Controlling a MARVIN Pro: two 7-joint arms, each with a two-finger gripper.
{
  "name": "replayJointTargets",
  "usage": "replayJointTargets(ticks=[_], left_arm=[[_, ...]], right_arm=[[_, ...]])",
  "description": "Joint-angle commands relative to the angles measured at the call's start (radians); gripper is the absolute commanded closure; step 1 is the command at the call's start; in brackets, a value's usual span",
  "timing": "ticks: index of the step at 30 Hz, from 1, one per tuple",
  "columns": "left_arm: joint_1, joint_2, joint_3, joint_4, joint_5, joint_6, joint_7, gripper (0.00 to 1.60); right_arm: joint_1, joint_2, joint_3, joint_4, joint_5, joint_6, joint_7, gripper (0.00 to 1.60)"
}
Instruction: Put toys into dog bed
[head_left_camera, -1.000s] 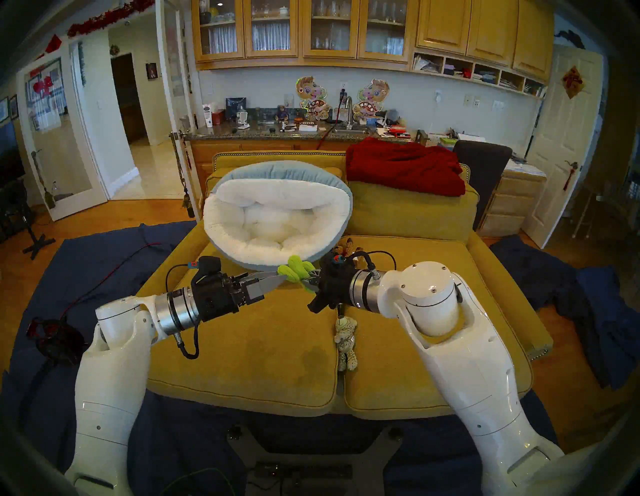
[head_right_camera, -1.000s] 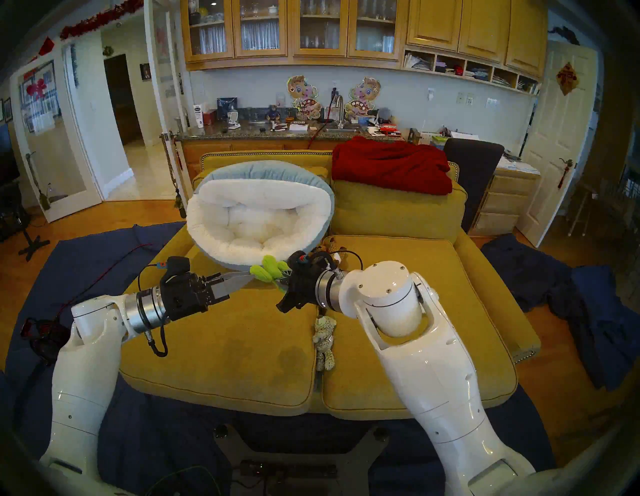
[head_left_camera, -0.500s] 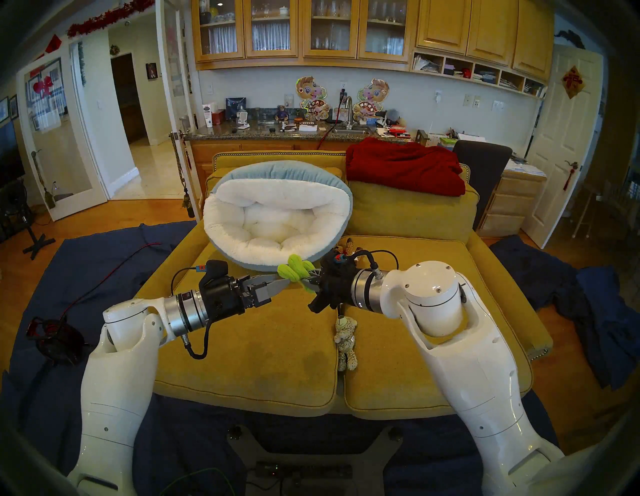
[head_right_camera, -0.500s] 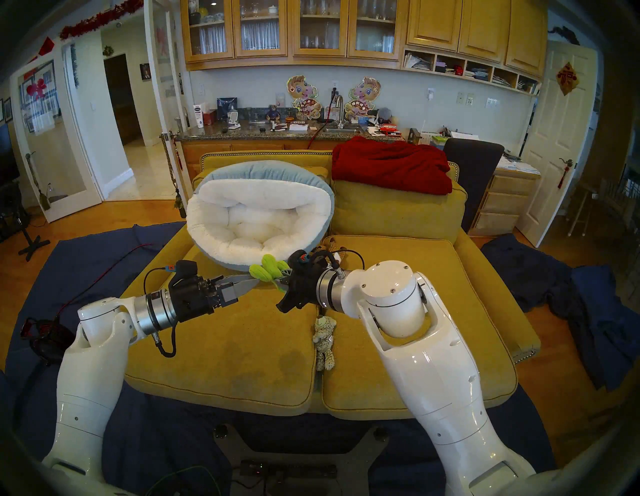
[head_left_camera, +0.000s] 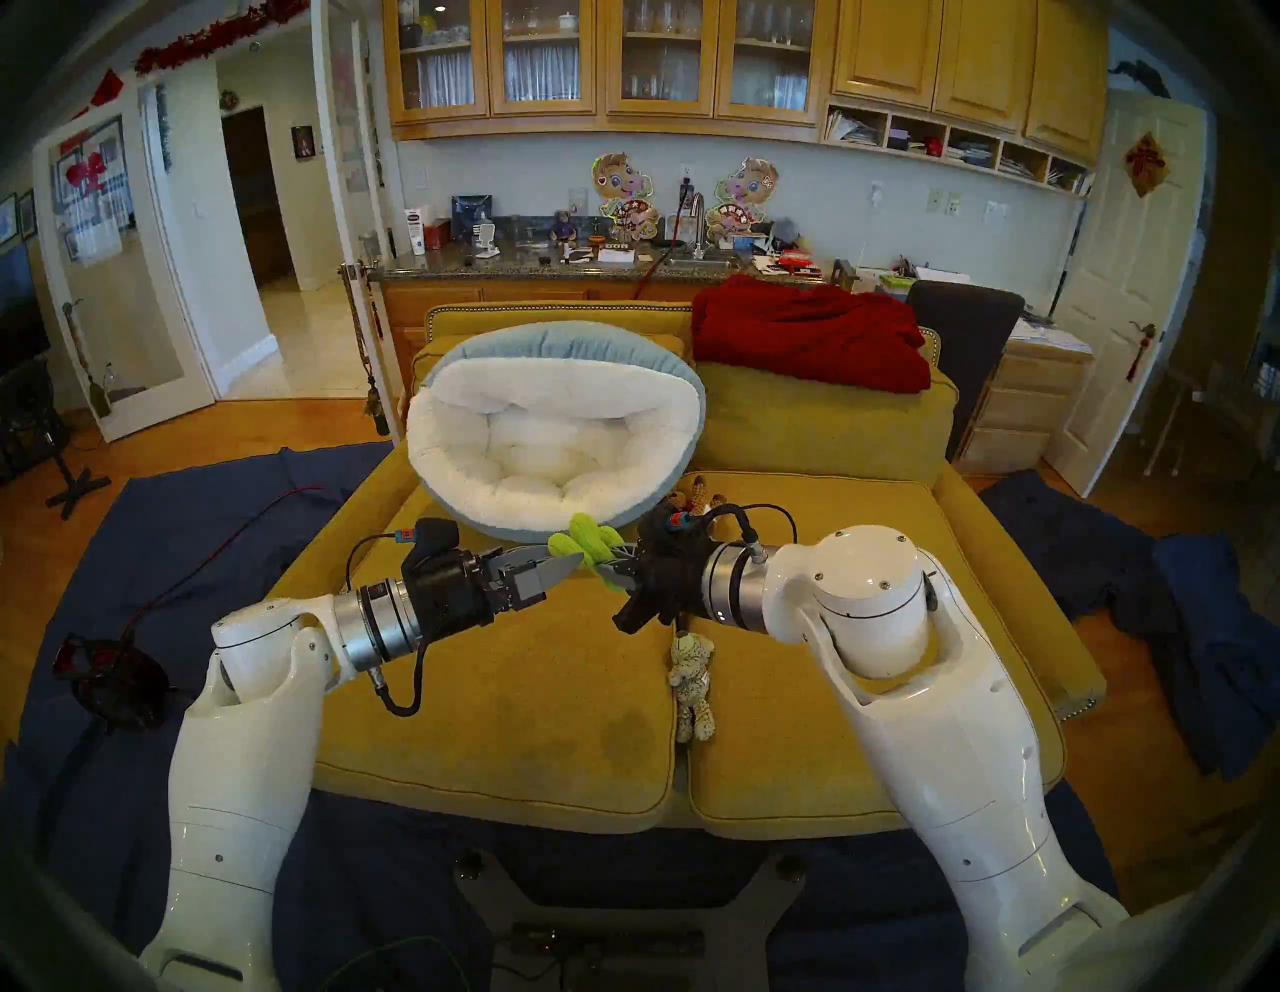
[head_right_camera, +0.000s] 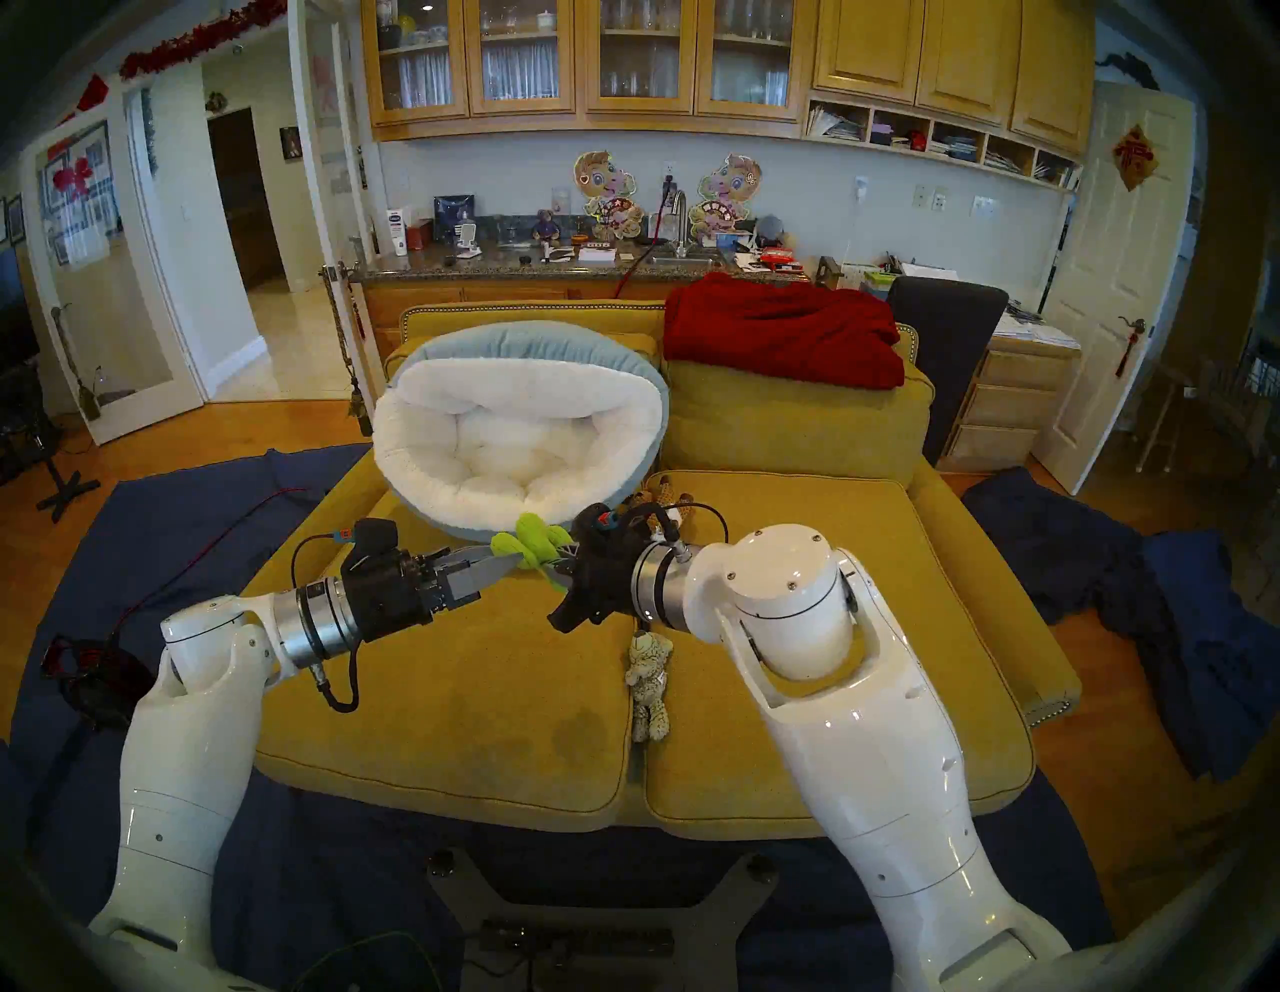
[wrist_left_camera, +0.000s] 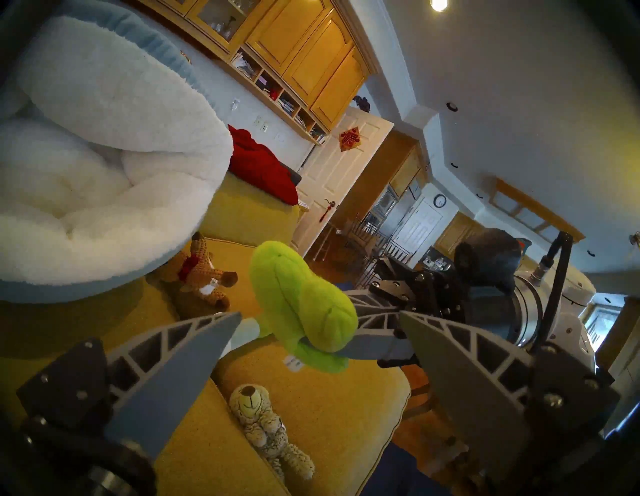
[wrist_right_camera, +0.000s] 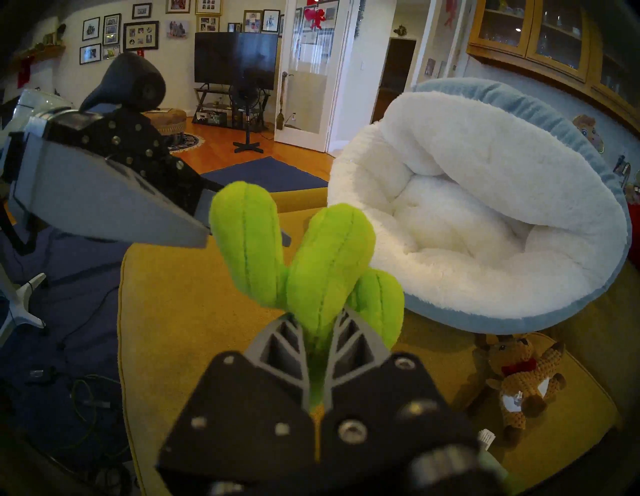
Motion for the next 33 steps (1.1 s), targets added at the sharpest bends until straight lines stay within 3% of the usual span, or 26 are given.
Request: replayJointTargets(ticks=[1,9,11,12,13,28,32,33], left_arm=[[-0.038,-0.005,0.008,-0.009,-0.005,-0.008,-0.005,0.00],[-0.039,-0.011,0.020,-0.003,0.004,-0.013,-0.001,0.00],[-0.039,-0.012,0.022,-0.002,0.005,-0.014,-0.001,0.30],[-0.039,-0.012,0.023,-0.001,0.006,-0.014,-0.001,0.63],[-0.039,-0.013,0.023,-0.001,0.006,-0.015,-0.001,0.72],[-0.030,-0.021,0.020,-0.001,0.008,-0.026,-0.004,1.00],[-0.030,-0.023,0.019,-0.001,0.007,-0.027,-0.008,1.24],[-0.029,-0.023,0.019,-0.001,0.007,-0.028,-0.008,1.38]], right_arm=[[0.010,-0.003,0.005,-0.044,-0.001,0.000,-0.003,1.60],[0.005,-0.003,0.011,-0.052,0.003,0.001,0.002,1.60],[0.004,-0.002,0.013,-0.054,0.003,0.001,0.003,1.60],[0.004,-0.002,0.013,-0.055,0.004,0.001,0.003,1.60],[0.003,-0.002,0.014,-0.055,0.004,0.000,0.004,1.60],[-0.007,-0.001,0.018,-0.074,0.010,0.002,0.012,1.60],[-0.010,-0.002,0.020,-0.078,0.011,0.004,0.016,1.60],[-0.010,-0.003,0.020,-0.078,0.011,0.004,0.017,1.60]])
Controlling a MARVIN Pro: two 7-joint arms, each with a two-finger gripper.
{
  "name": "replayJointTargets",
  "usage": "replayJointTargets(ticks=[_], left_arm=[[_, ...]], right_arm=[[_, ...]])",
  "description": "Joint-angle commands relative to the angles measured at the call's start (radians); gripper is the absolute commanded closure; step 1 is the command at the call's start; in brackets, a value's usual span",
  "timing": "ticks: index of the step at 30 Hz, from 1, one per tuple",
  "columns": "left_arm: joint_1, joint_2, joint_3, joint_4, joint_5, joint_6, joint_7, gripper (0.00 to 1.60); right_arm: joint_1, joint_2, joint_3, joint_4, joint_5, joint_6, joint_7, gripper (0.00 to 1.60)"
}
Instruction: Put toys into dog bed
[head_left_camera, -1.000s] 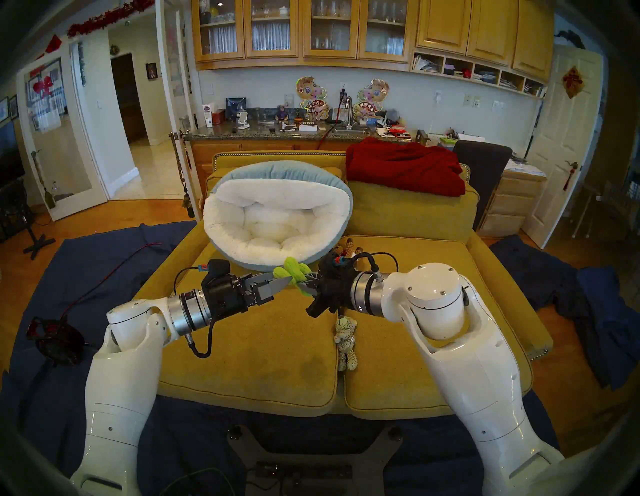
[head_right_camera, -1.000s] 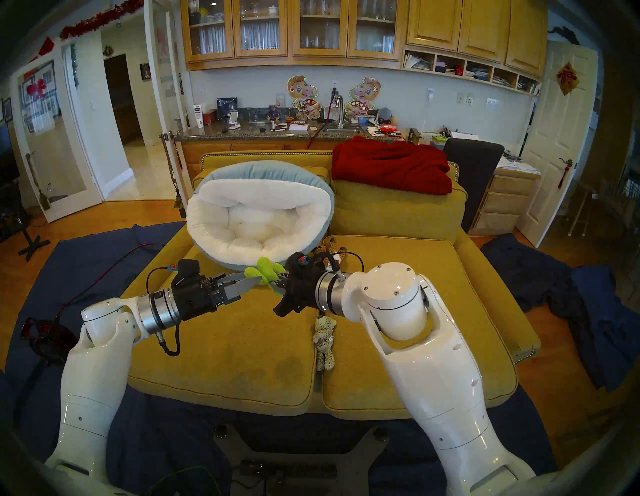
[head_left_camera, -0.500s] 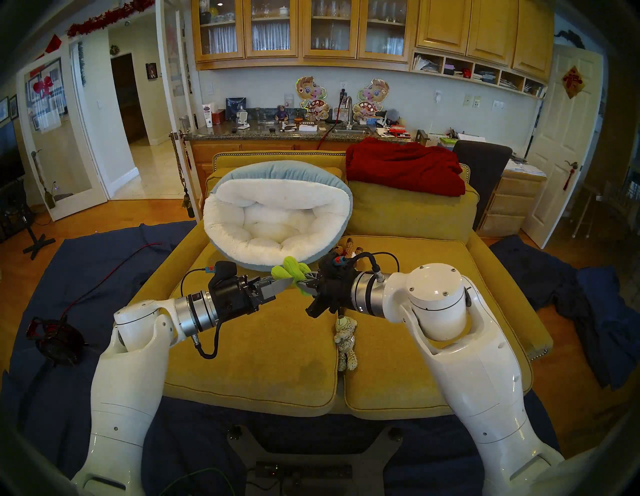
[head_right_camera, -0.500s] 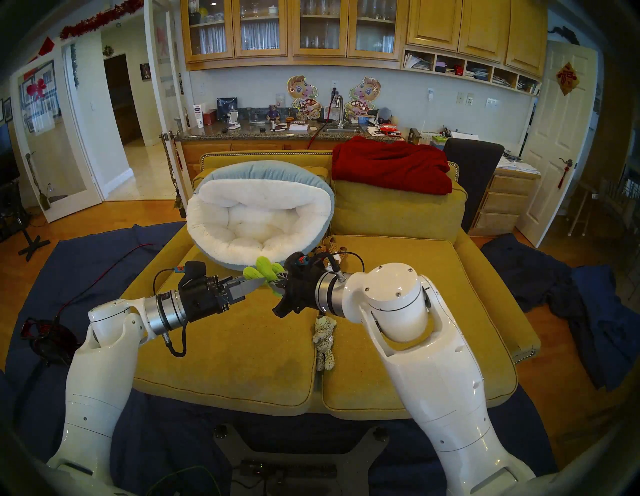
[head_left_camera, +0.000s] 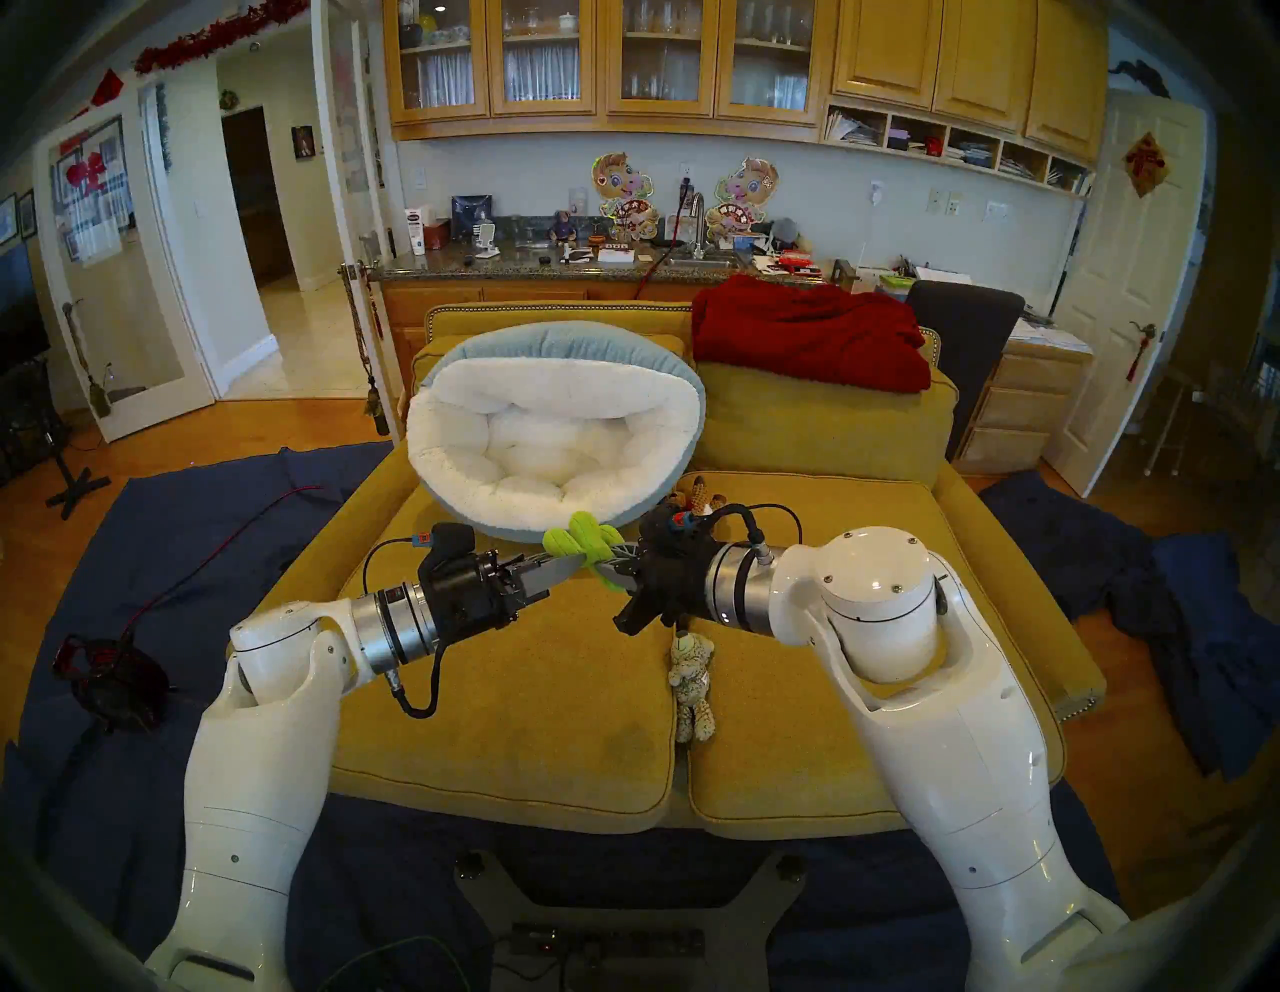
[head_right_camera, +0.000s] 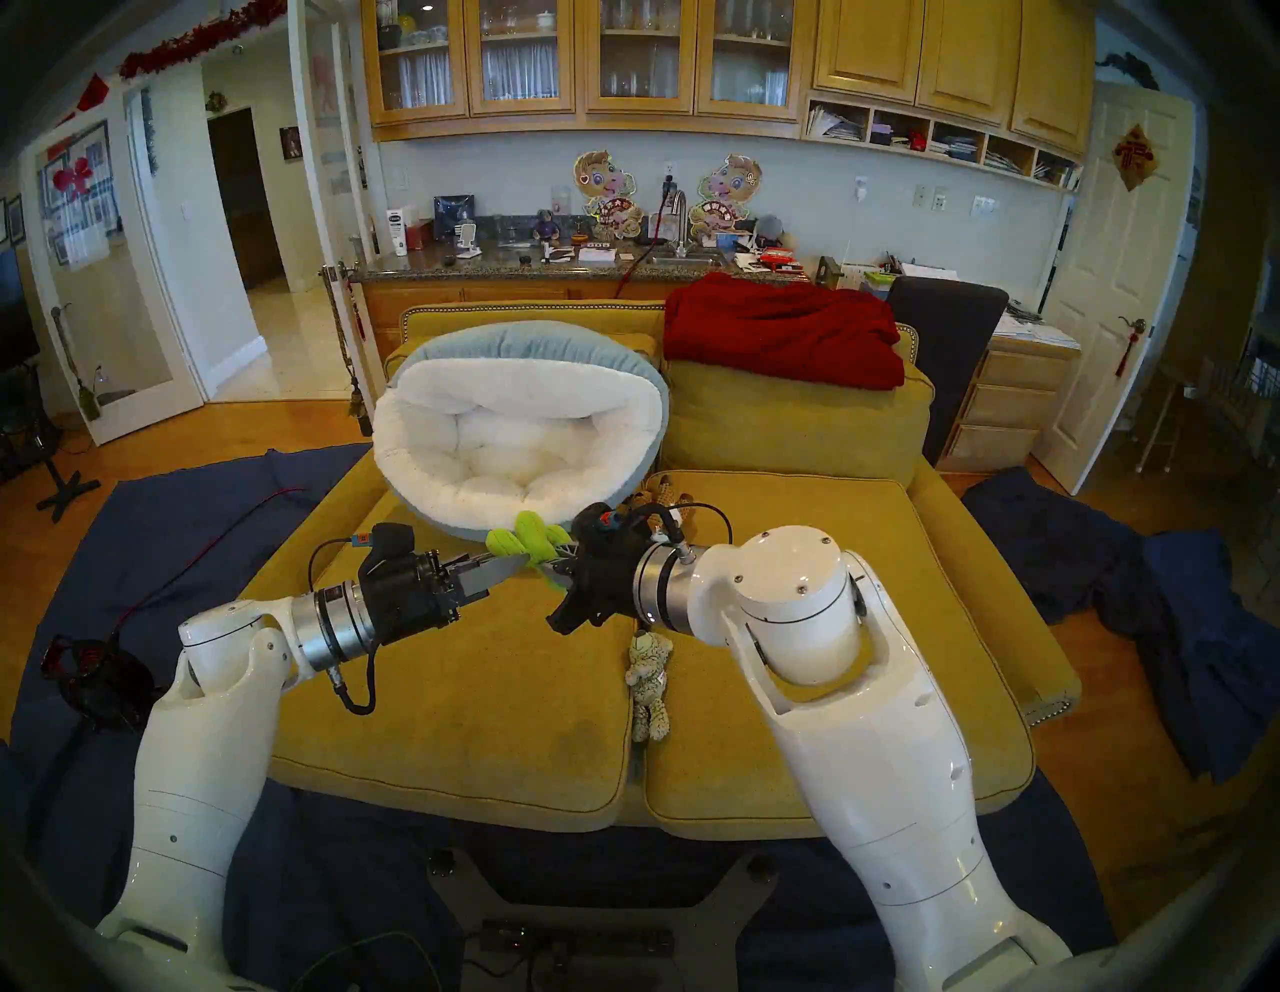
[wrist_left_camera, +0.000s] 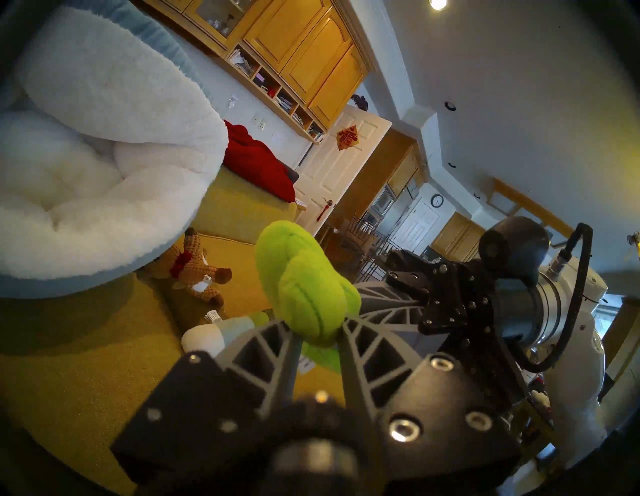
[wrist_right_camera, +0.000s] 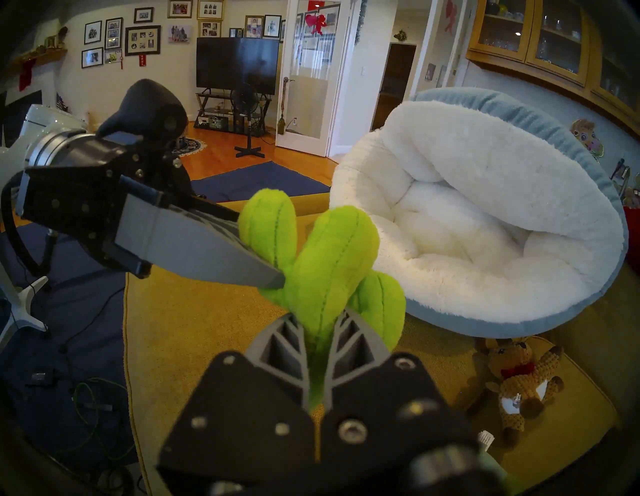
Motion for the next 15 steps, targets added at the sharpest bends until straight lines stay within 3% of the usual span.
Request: replayJointTargets(ticks=[1,2,3,15], left_arm=[[-0.019,-0.002,-0.007,-0.019,-0.011,-0.009,-0.011,1.44],[-0.019,-0.003,-0.007,-0.019,-0.011,-0.010,-0.011,1.59],[-0.019,-0.003,-0.007,-0.019,-0.012,-0.010,-0.013,1.60],[-0.015,-0.013,-0.013,-0.018,-0.016,-0.013,-0.024,1.60]], right_arm=[[0.008,-0.004,0.004,-0.045,0.008,0.002,0.009,1.60],[0.008,-0.004,0.004,-0.046,0.008,0.002,0.010,1.60],[0.007,-0.005,0.005,-0.046,0.009,0.002,0.011,1.60],[0.001,-0.007,0.008,-0.048,0.007,0.000,0.021,1.60]])
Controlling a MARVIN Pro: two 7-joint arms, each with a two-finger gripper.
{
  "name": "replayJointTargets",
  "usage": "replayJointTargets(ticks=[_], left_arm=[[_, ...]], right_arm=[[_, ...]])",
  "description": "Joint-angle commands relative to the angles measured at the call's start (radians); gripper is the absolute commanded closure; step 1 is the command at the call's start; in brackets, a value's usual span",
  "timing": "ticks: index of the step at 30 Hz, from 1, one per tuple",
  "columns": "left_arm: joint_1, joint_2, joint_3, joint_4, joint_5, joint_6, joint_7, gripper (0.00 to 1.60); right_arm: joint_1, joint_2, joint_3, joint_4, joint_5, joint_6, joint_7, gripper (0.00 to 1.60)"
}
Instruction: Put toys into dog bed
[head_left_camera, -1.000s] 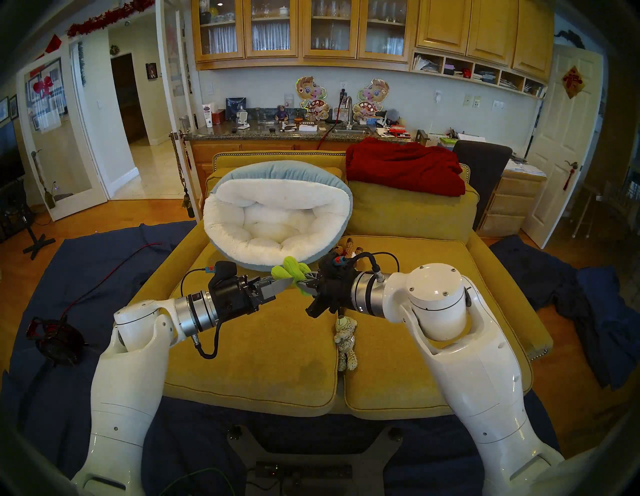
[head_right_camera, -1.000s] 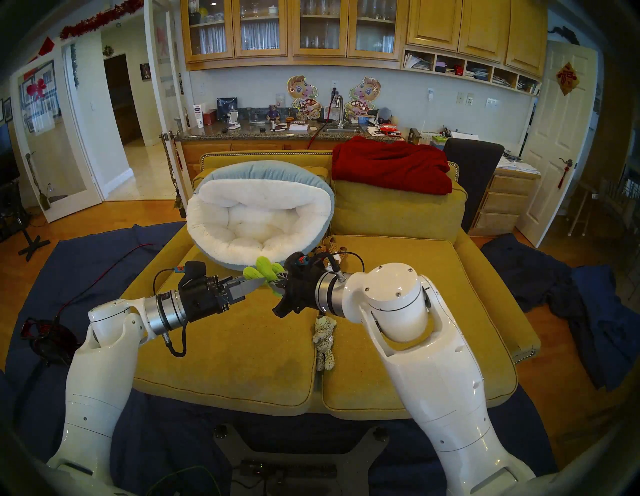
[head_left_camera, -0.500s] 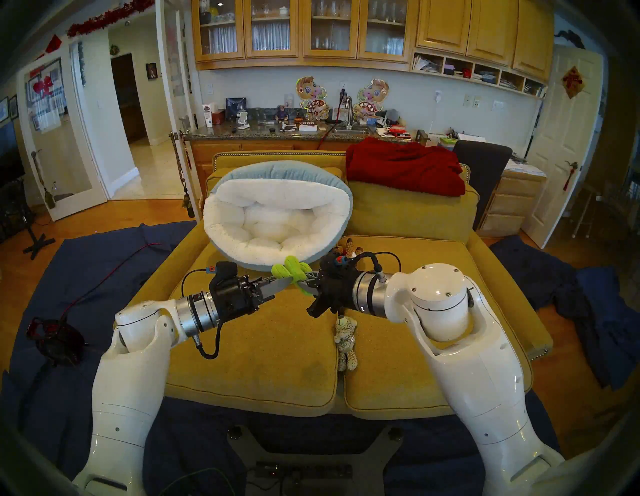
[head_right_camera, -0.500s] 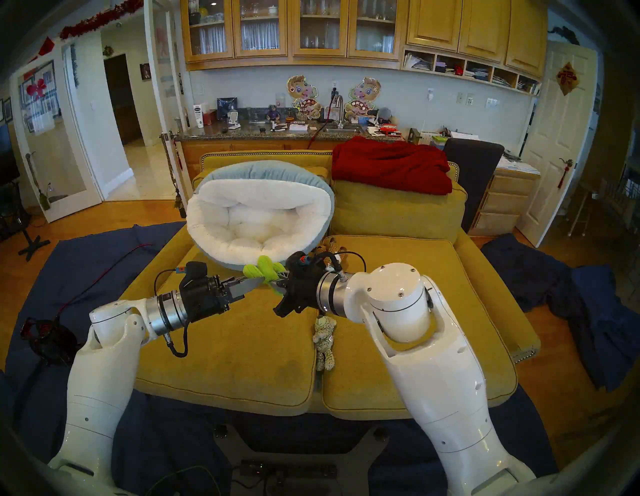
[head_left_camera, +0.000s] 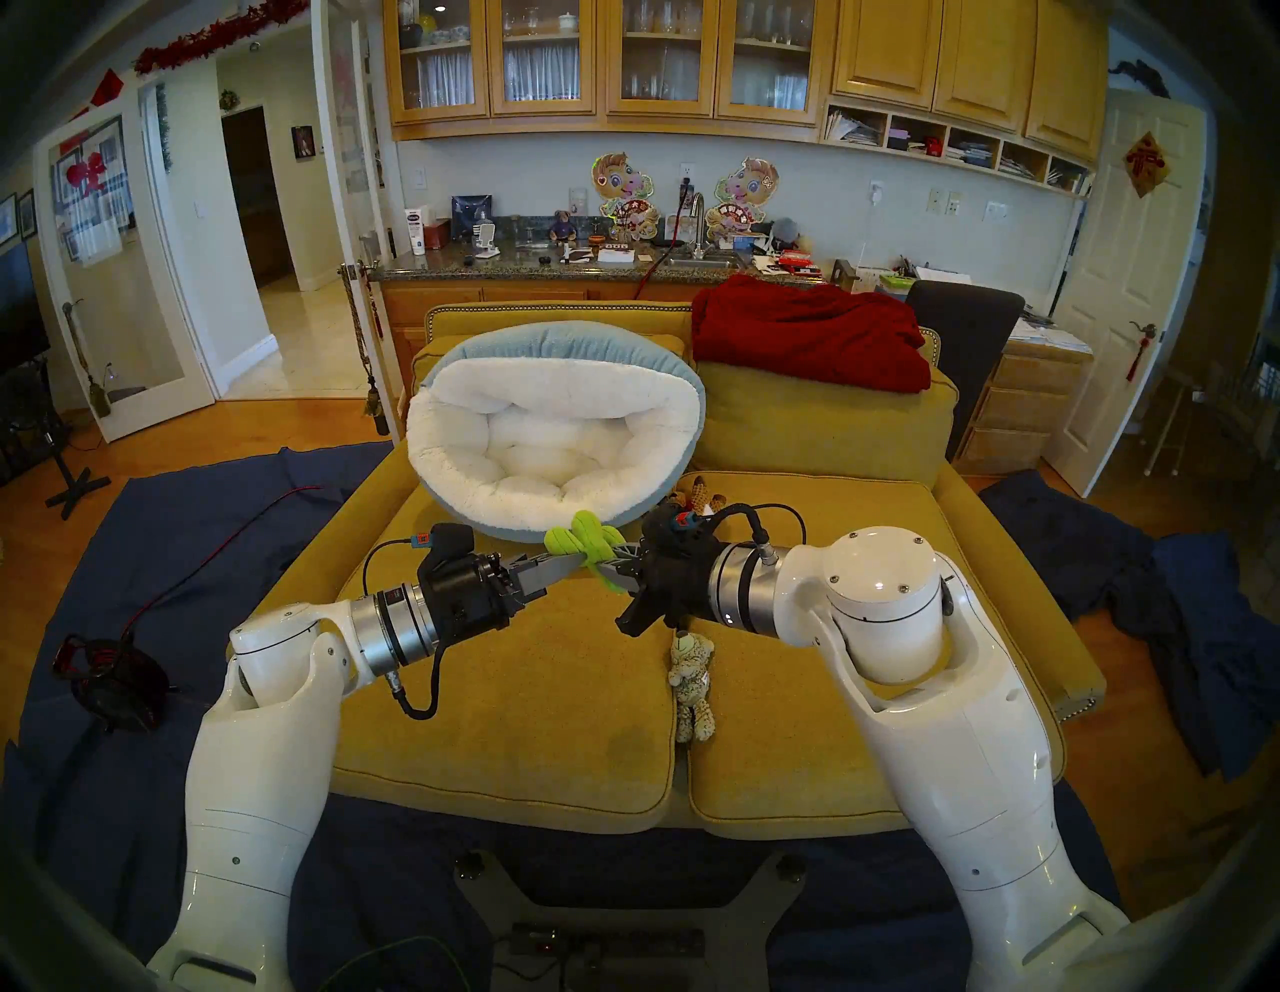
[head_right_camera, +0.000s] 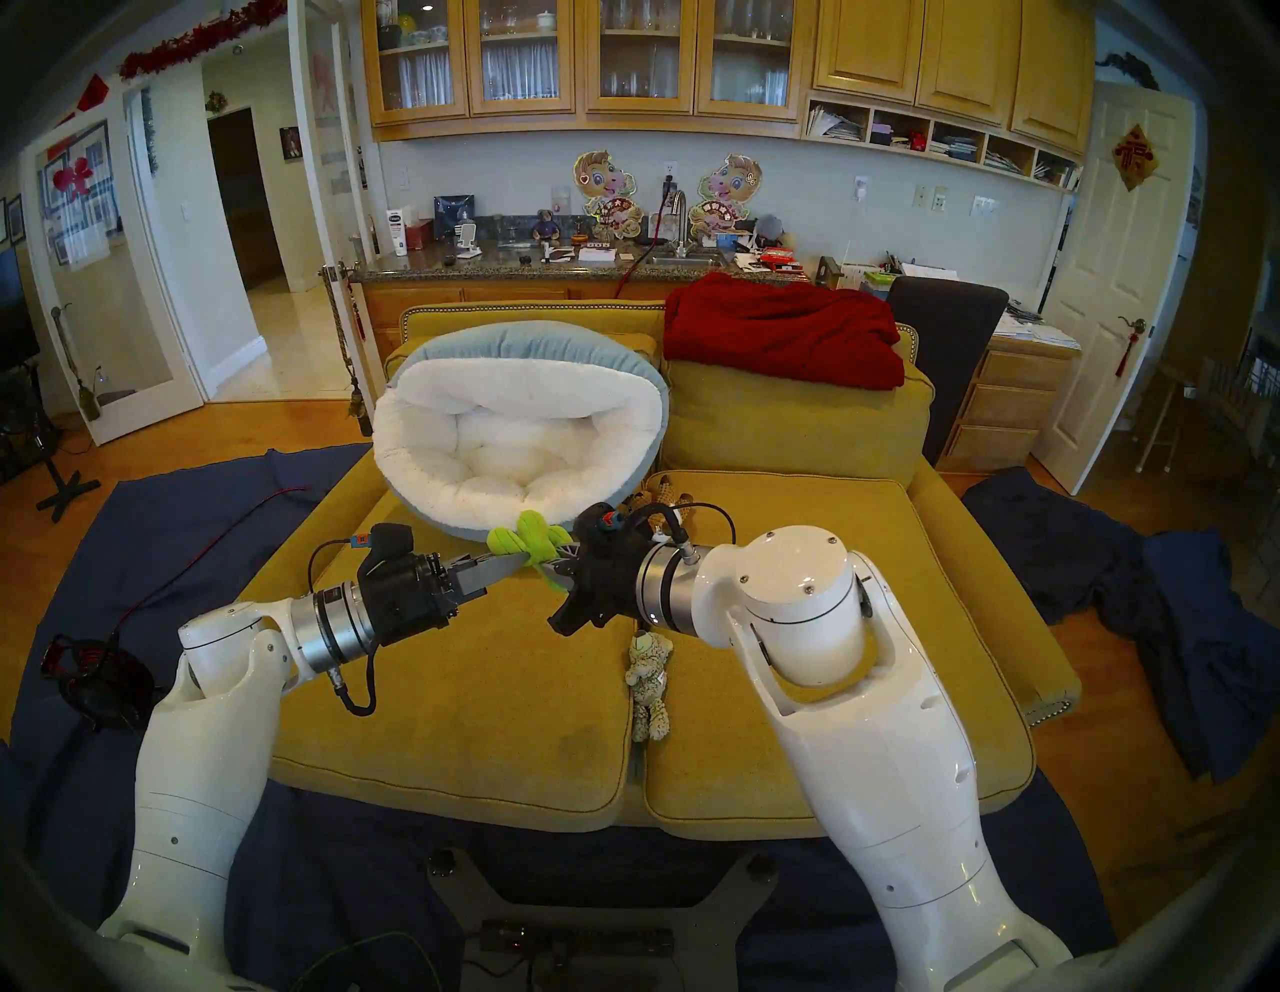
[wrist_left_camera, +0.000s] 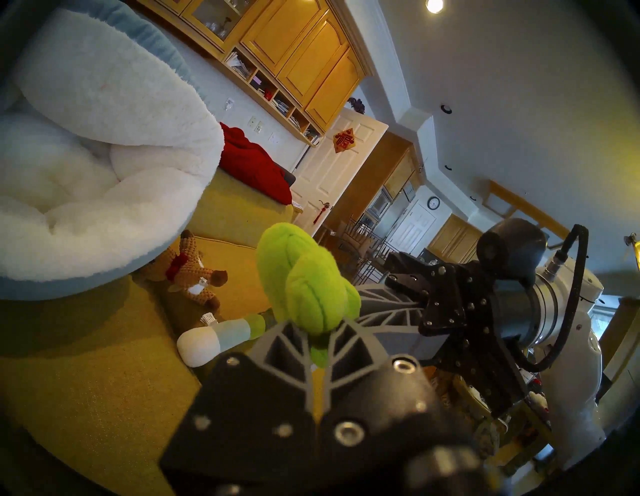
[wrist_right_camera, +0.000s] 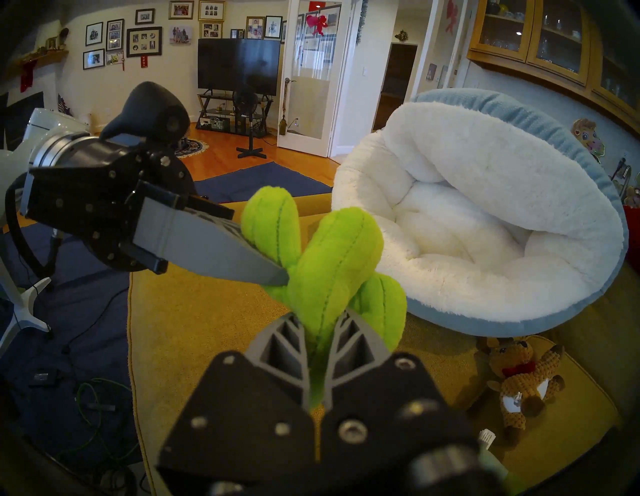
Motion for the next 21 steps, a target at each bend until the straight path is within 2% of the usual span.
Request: replayJointTargets(ticks=[1,6,7,8,9,10,12,14,15,21], left_arm=[[-0.019,-0.007,-0.008,-0.018,-0.015,-0.008,-0.010,1.60],[-0.018,-0.010,-0.011,-0.018,-0.014,-0.009,-0.014,1.60],[-0.018,-0.010,-0.011,-0.018,-0.014,-0.009,-0.014,1.60],[-0.018,-0.011,-0.012,-0.018,-0.014,-0.009,-0.014,1.60],[-0.017,-0.012,-0.012,-0.018,-0.014,-0.009,-0.014,1.60],[-0.017,-0.012,-0.013,-0.018,-0.014,-0.009,-0.015,1.60],[-0.017,-0.013,-0.014,-0.019,-0.013,-0.009,-0.015,1.60],[-0.016,-0.014,-0.014,-0.019,-0.013,-0.009,-0.015,1.60],[-0.016,-0.014,-0.015,-0.019,-0.013,-0.009,-0.015,1.60],[-0.015,-0.017,-0.016,-0.021,-0.010,-0.011,-0.012,1.60]], right_arm=[[0.008,-0.006,-0.002,-0.039,0.007,-0.004,0.007,1.60],[0.006,-0.002,-0.001,-0.043,0.010,0.002,0.019,1.60],[0.005,-0.001,-0.001,-0.043,0.010,0.002,0.020,1.00],[0.004,0.000,-0.001,-0.043,0.009,0.001,0.022,0.85],[0.003,0.001,-0.001,-0.043,0.009,0.000,0.023,0.51],[0.002,0.001,-0.001,-0.043,0.008,0.000,0.024,0.29],[0.001,0.000,0.000,-0.043,0.006,0.000,0.026,0.16],[0.001,0.000,0.001,-0.043,0.006,0.000,0.028,0.14],[0.001,0.000,0.001,-0.043,0.005,-0.001,0.030,0.02],[-0.001,-0.001,0.004,-0.044,0.003,0.000,0.034,0.00]])
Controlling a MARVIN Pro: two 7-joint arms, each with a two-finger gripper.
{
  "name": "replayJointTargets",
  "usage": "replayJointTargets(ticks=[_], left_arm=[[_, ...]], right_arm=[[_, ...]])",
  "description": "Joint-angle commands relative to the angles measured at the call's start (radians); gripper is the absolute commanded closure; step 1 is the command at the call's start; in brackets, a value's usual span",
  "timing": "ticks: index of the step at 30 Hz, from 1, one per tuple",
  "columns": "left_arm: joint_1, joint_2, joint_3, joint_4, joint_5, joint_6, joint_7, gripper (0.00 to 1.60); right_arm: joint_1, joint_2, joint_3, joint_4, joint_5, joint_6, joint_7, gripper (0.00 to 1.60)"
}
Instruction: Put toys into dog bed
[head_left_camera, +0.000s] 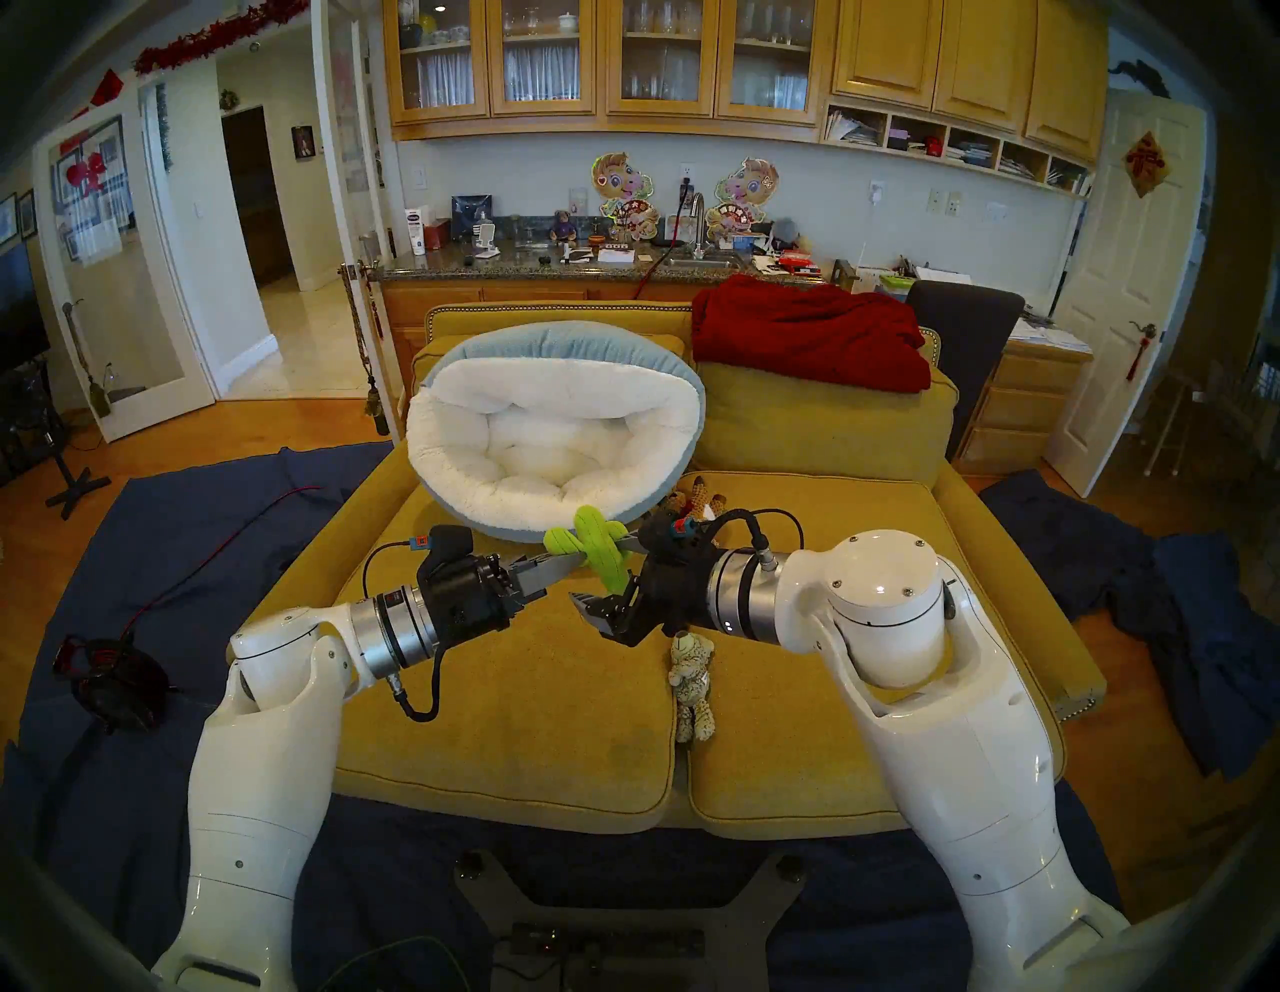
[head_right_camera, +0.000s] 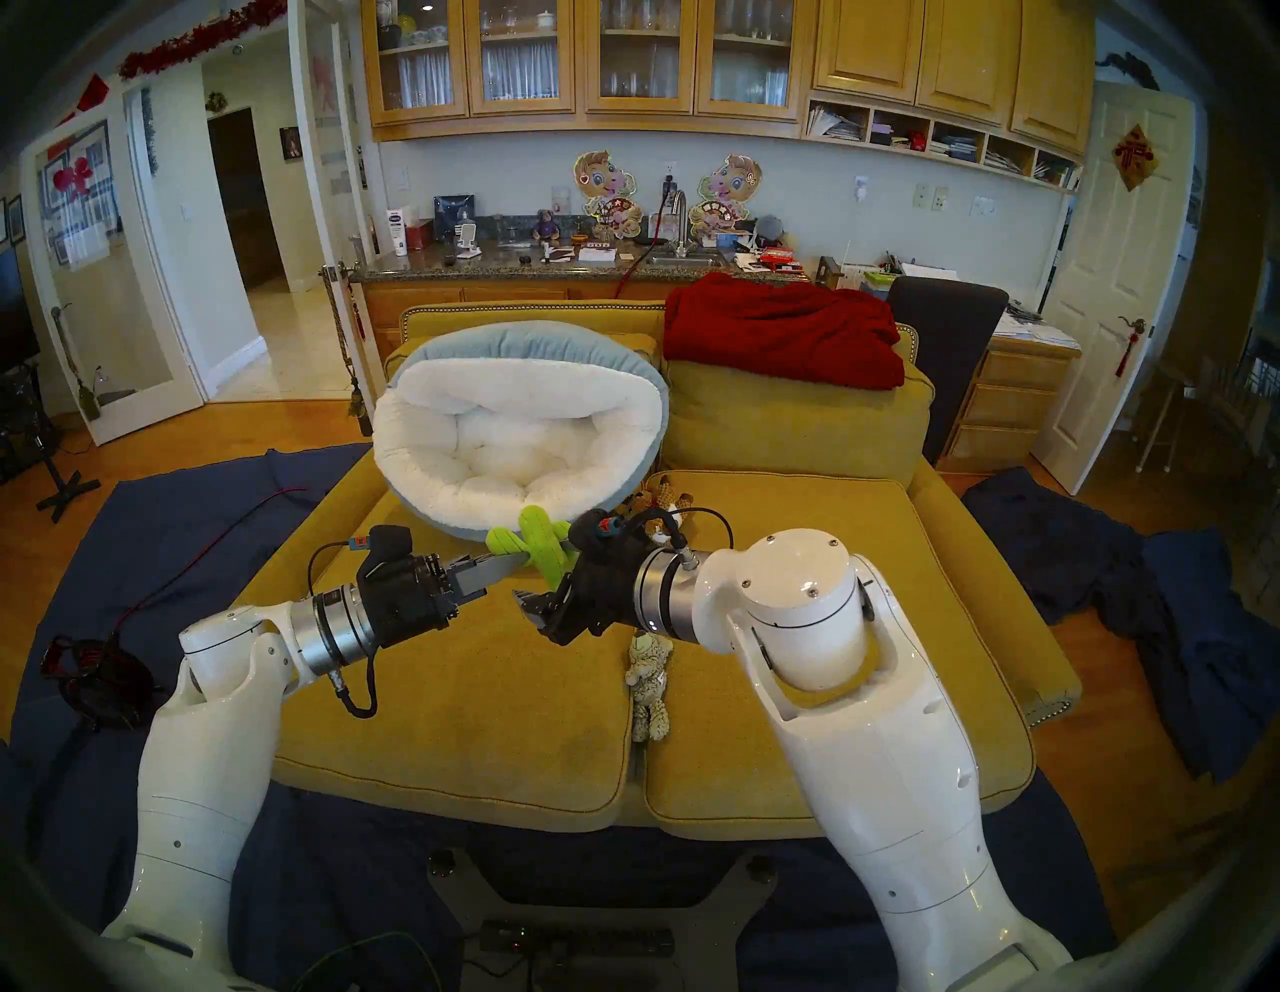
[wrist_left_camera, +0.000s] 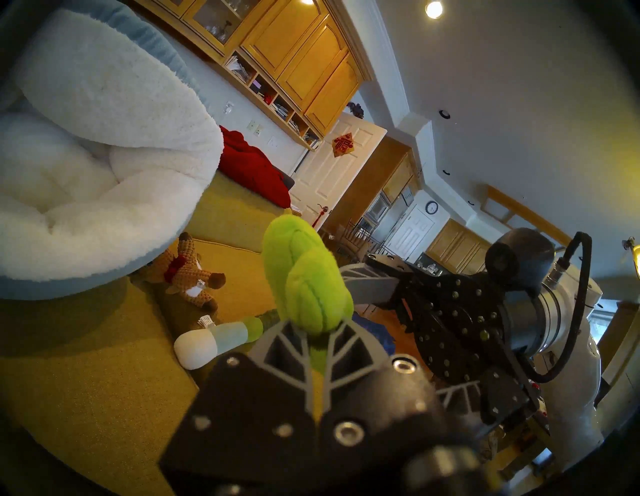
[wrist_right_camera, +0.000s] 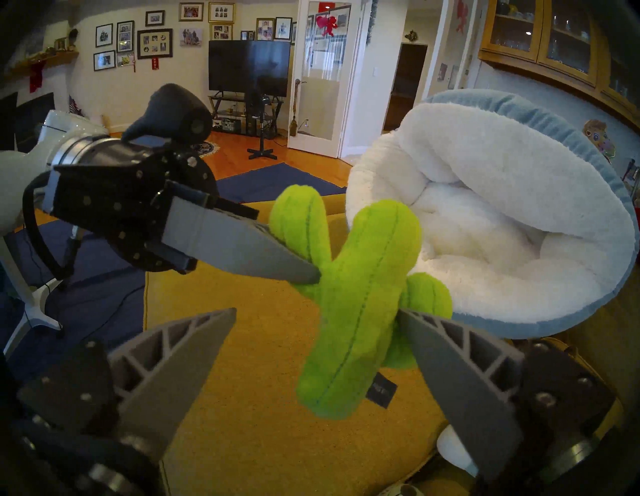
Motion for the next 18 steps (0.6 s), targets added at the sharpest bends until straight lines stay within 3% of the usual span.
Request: replayJointTargets(ticks=[1,18], left_arm=[[-0.018,-0.003,-0.008,-0.026,-0.008,-0.009,-0.005,1.60],[-0.041,0.000,-0.033,0.007,0.041,-0.070,0.062,1.60]], right_arm=[[0.011,-0.002,0.006,-0.034,0.000,0.001,-0.001,0.00],[-0.026,0.030,0.057,-0.090,0.015,0.020,0.037,0.00]])
